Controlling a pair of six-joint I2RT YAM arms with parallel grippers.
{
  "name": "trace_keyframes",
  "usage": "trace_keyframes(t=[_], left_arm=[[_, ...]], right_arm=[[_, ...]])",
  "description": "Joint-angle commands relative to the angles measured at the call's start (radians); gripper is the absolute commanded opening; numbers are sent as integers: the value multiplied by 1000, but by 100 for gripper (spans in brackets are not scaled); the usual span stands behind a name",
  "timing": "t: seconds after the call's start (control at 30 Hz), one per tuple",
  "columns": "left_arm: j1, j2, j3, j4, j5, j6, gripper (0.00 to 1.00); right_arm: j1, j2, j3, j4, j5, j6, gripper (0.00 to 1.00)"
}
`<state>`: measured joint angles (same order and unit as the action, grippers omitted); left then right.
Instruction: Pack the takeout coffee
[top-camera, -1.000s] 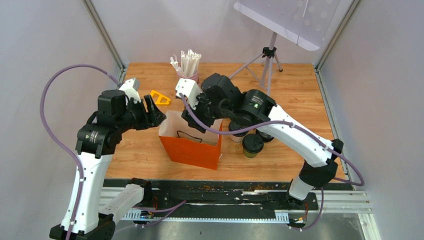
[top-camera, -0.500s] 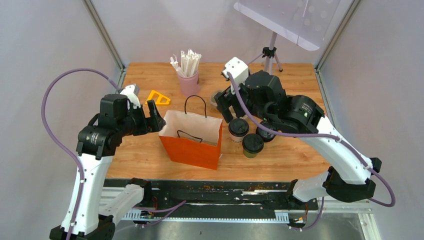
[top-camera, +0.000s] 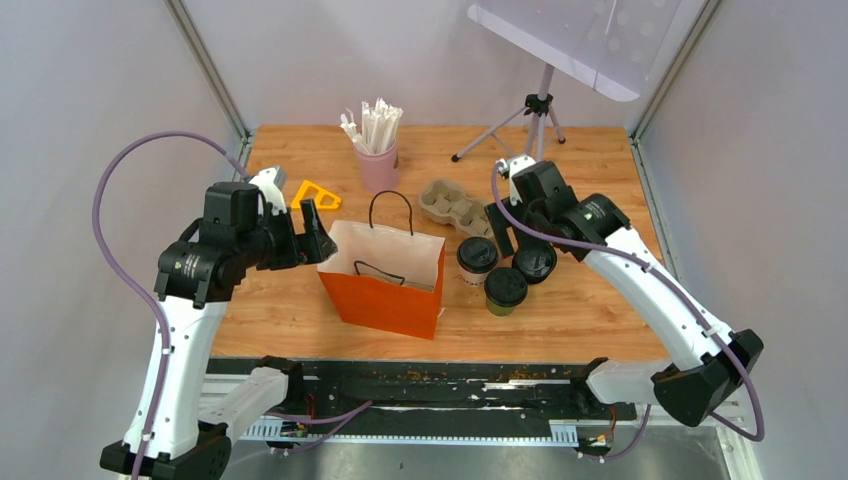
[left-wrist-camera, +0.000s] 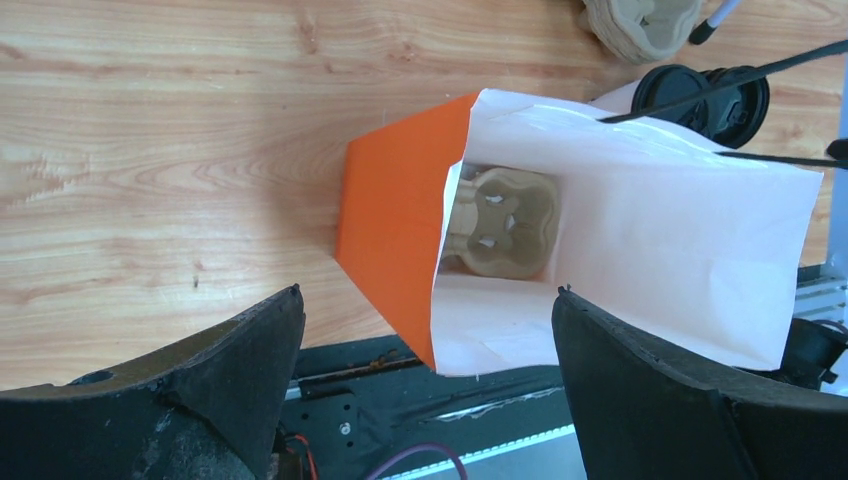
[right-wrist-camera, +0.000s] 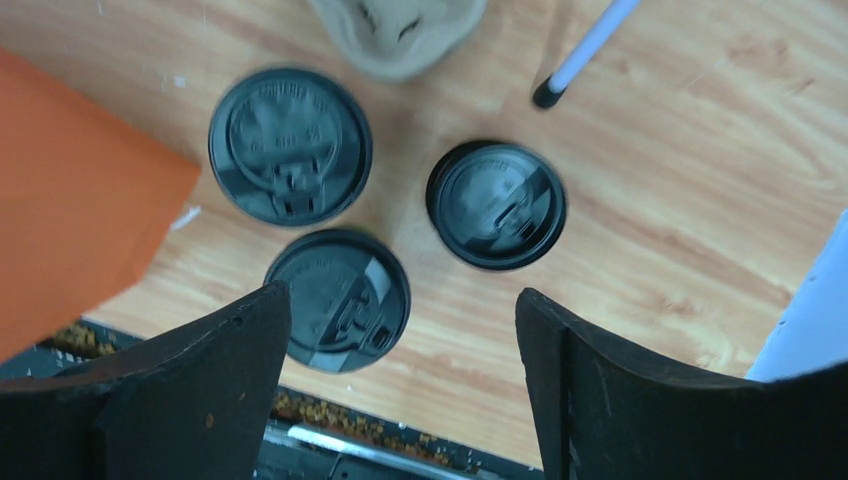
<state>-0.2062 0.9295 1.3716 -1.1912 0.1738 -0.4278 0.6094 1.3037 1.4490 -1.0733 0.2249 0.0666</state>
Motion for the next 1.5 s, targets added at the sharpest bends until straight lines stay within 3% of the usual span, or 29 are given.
trace_keyframes(t=[0.0, 0.13, 0.33, 1.2, 1.33, 1.47], left_arm=[[4, -9, 75, -74, -33, 63, 100], [4, -6, 107, -117, -41, 94, 100], [4, -3, 114, -126, -31, 100, 100], [4, -11, 61, -30, 27, 51, 100], [4, -8, 58, -27, 25, 55, 100], [4, -9, 51, -23, 25, 54, 100]], right_arm=[[-8, -124, -152, 65, -96, 45, 83], [-12, -187, -294, 156, -175, 95, 83], [-12, -191, -370, 196, -260, 68, 82], [-8, -100, -397, 219, -238, -10, 88], [7, -94, -387, 220, -242, -9, 93], [19, -81, -381, 211, -226, -11, 90]])
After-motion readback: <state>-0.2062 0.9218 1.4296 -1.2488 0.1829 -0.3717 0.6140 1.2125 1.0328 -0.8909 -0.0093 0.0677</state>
